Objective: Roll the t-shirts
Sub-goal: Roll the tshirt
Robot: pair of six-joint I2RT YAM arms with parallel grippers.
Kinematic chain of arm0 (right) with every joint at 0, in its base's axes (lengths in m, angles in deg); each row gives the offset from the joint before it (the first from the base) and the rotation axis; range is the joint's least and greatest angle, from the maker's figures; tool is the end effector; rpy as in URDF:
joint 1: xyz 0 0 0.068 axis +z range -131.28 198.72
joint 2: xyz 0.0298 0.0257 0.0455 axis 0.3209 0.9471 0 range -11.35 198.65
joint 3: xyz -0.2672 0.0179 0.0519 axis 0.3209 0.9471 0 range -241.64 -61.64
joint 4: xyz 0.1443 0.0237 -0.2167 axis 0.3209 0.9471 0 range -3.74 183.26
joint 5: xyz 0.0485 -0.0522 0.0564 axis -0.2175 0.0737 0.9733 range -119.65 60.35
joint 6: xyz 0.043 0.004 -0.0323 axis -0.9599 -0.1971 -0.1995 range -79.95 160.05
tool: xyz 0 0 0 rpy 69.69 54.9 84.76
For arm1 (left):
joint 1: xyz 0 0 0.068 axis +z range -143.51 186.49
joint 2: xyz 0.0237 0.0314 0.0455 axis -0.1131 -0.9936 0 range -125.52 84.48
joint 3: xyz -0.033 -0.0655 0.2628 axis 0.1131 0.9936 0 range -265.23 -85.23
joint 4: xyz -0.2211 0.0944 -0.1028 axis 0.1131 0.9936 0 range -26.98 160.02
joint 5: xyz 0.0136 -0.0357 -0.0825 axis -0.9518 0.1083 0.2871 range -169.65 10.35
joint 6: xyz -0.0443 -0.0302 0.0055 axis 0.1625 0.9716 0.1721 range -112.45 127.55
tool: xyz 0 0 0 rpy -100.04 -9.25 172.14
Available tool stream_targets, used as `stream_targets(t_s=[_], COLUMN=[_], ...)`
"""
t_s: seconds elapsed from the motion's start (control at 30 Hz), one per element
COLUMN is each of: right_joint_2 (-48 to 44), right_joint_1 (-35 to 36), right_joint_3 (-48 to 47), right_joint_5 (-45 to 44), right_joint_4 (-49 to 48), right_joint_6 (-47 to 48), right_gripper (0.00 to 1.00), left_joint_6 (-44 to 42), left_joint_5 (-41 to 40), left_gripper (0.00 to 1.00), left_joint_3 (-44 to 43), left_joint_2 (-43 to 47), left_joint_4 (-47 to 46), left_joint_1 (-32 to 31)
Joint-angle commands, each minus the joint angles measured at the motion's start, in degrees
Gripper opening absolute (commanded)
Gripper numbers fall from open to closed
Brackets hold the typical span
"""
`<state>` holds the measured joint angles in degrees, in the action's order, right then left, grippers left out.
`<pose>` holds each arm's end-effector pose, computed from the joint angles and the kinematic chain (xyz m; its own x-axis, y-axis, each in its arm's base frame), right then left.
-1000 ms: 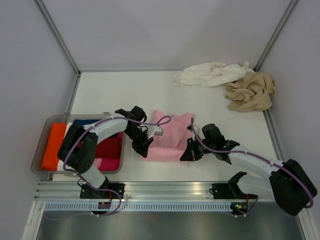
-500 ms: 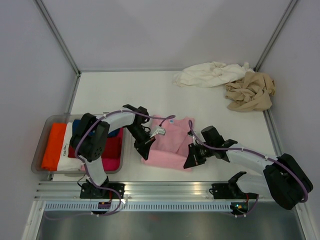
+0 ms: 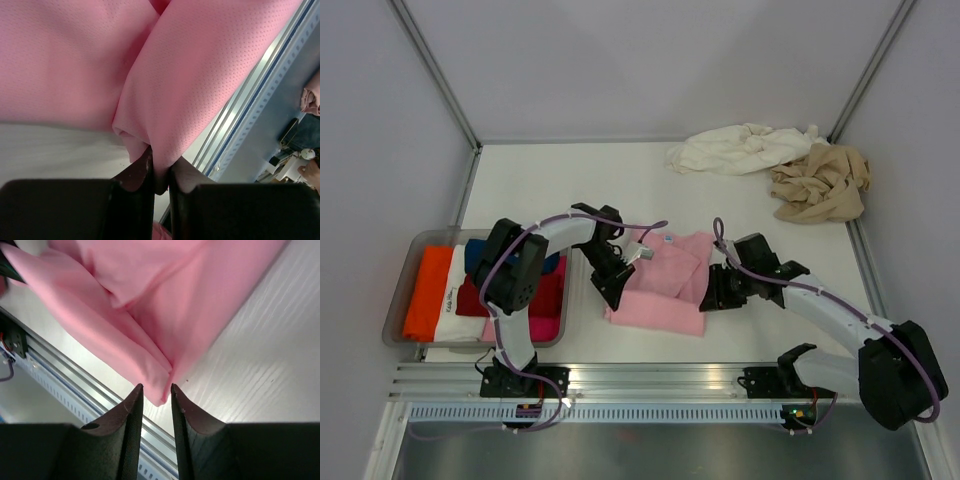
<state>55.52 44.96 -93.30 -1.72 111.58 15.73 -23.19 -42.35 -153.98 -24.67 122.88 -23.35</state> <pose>0.1746 0.1046 0.1722 -0.9576 -0.0664 -0.2805 -0.2229 0.7878 0.5743 0.2615 -0.1750 0.1491 -0.5791 0.8010 -0.1519 0.6961 0.3888 -0.6036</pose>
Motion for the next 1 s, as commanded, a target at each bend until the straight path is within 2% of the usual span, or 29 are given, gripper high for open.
stream_targets(t_s=[0.0, 0.03, 0.1, 0.17, 0.23, 0.27, 0.33, 0.4, 0.53, 0.67, 0.73, 0.83, 0.97], right_joint_2=[-4.4, -4.7, -5.1, -4.5, -3.5, -1.8, 0.8, 5.7, 11.3, 16.9, 18.3, 19.2, 20.4], right_joint_1=[0.2, 0.9, 3.4, 10.6, 17.6, 19.1, 21.6, 22.6, 22.6, 22.0, 20.7, 18.1, 14.1], right_joint_3=[-8.7, -9.7, -11.3, -11.5, -10.8, -10.4, -10.8, -12.1, -9.4, -9.9, -9.5, -7.6, -6.1], right_joint_5=[-8.0, -8.5, -9.9, -10.1, -9.1, -8.9, -9.2, -9.5, -10.3, -10.3, -9.5, -6.9, -4.8], right_joint_4=[6.8, 7.2, 6.5, 1.3, -4.3, -9.5, -13.6, -14.3, -23.7, -24.8, -28.3, -31.3, -33.2], right_joint_6=[4.3, 5.3, 6.9, 6.7, 5.9, 5.3, 5.4, 6.6, 5.0, 3.6, 2.5, 0.9, -0.4], right_gripper=[0.34, 0.32, 0.17, 0.08, 0.06, 0.04, 0.02, 0.01, 0.00, 0.00, 0.00, 0.00, 0.00], left_joint_6=[4.0, 4.2, 4.6, 5.0, 5.5, 5.6, 6.0, 5.9, 5.5, 4.8, 4.3, 2.0, -4.7], left_joint_5=[-0.6, -0.5, -0.3, -0.6, -0.7, -0.7, -0.8, -1.0, -1.7, -2.3, -2.4, -4.0, -5.7], left_gripper=[0.18, 0.18, 0.19, 0.18, 0.19, 0.19, 0.19, 0.20, 0.26, 0.36, 0.41, 0.52, 0.56], left_joint_3=[-3.1, -3.3, -3.4, -3.4, -3.4, -3.4, -3.6, -3.7, -3.8, -4.3, -4.6, -5.3, -5.1], left_joint_2=[0.2, 0.2, 0.2, 0.2, 0.0, -0.1, -0.2, 0.0, -0.2, 0.2, 0.8, 1.1, 4.3], left_joint_4=[-1.7, -1.8, -2.1, -2.2, -2.3, -2.3, -2.3, -2.3, -2.3, -1.9, -1.8, -1.4, -1.1], left_joint_1=[0.2, 0.1, 0.2, 0.2, 0.2, 0.2, 0.2, 0.2, 0.2, 0.2, 0.2, 0.2, 0.2])
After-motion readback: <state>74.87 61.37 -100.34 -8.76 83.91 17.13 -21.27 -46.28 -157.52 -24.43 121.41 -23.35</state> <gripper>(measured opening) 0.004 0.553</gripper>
